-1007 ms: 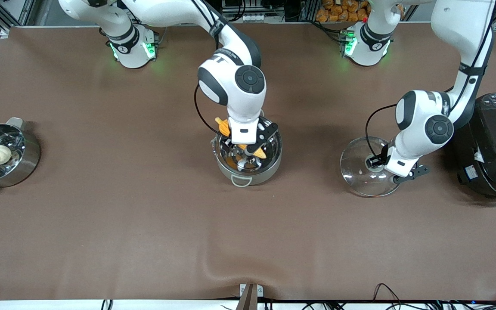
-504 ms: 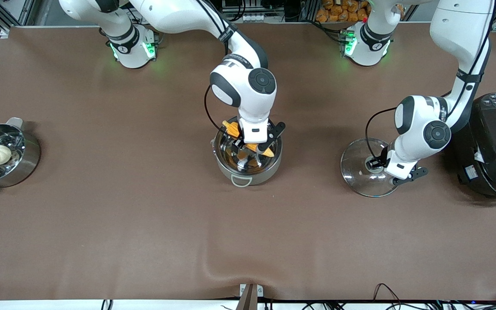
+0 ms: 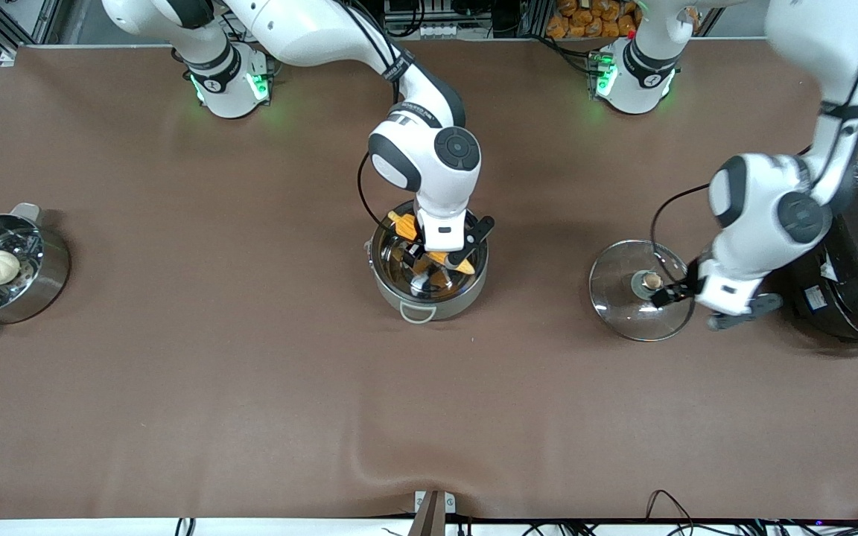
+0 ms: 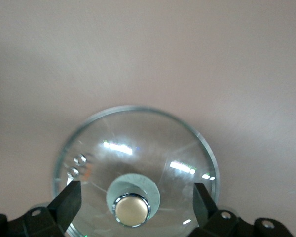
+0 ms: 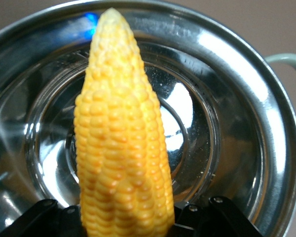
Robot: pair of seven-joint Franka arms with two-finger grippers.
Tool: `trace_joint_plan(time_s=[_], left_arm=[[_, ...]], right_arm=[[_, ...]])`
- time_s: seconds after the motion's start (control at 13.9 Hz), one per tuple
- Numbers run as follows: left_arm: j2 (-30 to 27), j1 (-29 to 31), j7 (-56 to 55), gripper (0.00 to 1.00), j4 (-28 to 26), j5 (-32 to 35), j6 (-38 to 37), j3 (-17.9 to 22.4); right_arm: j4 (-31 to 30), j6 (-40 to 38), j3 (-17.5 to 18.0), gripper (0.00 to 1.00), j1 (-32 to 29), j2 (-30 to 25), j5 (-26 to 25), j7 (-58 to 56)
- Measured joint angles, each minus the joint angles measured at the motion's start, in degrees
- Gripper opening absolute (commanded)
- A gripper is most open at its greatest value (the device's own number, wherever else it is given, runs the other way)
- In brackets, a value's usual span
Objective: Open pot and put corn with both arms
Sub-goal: 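Release the lid with the left gripper while the right gripper lowers the corn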
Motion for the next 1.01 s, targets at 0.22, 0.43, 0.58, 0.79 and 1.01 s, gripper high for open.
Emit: trace_joint_plan(time_s=[0.22, 0.43, 0.58, 0.79, 1.01], left_arm=[[-6.67, 1.38, 0.0, 1.0, 5.59, 0.0, -9.73, 0.0], [-10.88, 1.35, 2.84, 1.0, 13.79, 0.0, -21.84, -0.2], [-12.0, 1.36, 5.57, 1.0, 19.51, 0.0, -29.86, -0.18], [-12.29, 1.45, 9.87, 1.0, 23.94, 0.0, -35.5, -0.2], [-12.28, 1.55, 12.75, 1.0, 25.72, 0.0, -37.94, -0.62]], right_arm=[[-0.03, 0.0, 0.0, 0.56, 0.08, 0.32, -0.17, 1.08], [-0.03, 0.0, 0.0, 1.0, 0.14, 0.33, -0.48, 1.84], [-0.03, -0.01, 0.0, 1.0, 0.17, 0.33, -0.54, 3.18], [0.06, -0.07, -0.02, 1.0, 0.18, 0.32, -0.54, 5.14], [0.72, -1.66, -0.38, 1.0, 0.15, 0.08, -0.5, 6.6]])
